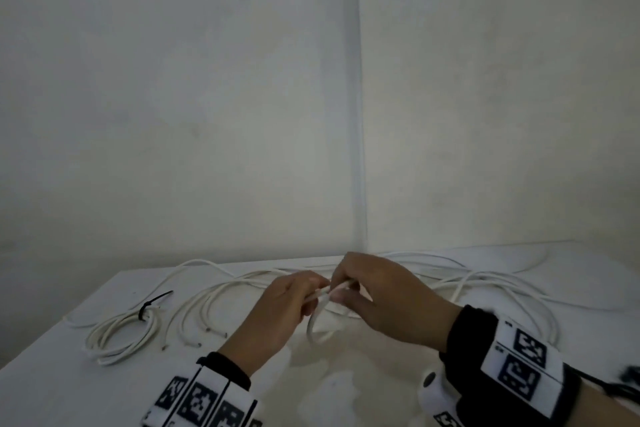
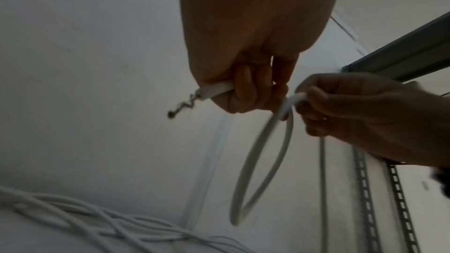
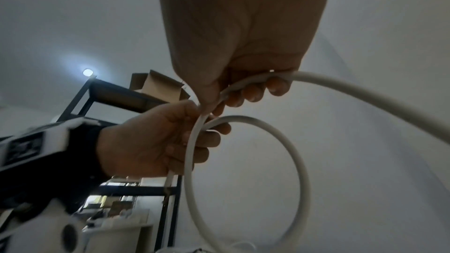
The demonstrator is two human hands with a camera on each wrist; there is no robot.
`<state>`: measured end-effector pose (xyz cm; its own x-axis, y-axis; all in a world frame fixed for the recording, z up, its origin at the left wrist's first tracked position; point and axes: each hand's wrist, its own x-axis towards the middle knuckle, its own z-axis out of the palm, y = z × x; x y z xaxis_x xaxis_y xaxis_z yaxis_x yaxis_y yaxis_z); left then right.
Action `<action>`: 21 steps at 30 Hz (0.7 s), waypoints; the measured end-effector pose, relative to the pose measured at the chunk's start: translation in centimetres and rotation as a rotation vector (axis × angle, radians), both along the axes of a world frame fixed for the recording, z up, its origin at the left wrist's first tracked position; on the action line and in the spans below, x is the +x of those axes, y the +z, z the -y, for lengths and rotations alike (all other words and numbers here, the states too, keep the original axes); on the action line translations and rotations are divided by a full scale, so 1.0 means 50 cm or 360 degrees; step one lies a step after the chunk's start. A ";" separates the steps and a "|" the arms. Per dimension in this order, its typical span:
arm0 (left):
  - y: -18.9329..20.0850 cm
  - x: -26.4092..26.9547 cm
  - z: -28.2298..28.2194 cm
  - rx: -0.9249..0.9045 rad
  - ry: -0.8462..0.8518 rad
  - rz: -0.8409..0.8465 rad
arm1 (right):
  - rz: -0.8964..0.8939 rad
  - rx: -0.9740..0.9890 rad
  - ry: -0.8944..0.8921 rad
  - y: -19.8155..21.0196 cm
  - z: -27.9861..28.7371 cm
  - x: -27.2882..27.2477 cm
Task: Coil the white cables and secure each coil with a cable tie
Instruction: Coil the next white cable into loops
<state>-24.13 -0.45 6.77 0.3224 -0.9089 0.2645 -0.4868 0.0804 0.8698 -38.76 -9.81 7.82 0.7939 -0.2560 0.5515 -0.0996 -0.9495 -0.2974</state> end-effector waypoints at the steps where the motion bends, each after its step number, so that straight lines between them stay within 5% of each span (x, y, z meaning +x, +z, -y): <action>1: 0.003 -0.013 -0.001 0.0002 -0.0030 0.0011 | 0.0006 0.0091 -0.0026 0.003 0.001 -0.006; 12: 0.015 -0.050 -0.008 0.0002 -0.0217 0.0173 | 0.0104 0.0582 -0.0094 0.006 0.007 -0.052; 21: 0.040 -0.054 -0.018 -0.0088 -0.0161 0.0007 | 0.0017 0.0964 0.0009 0.030 -0.002 -0.058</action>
<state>-26.83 0.46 8.76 0.2287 -0.9208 0.3160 -0.4774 0.1768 0.8607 -41.67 -9.69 9.35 0.7914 -0.5227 0.3171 -0.0890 -0.6116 -0.7861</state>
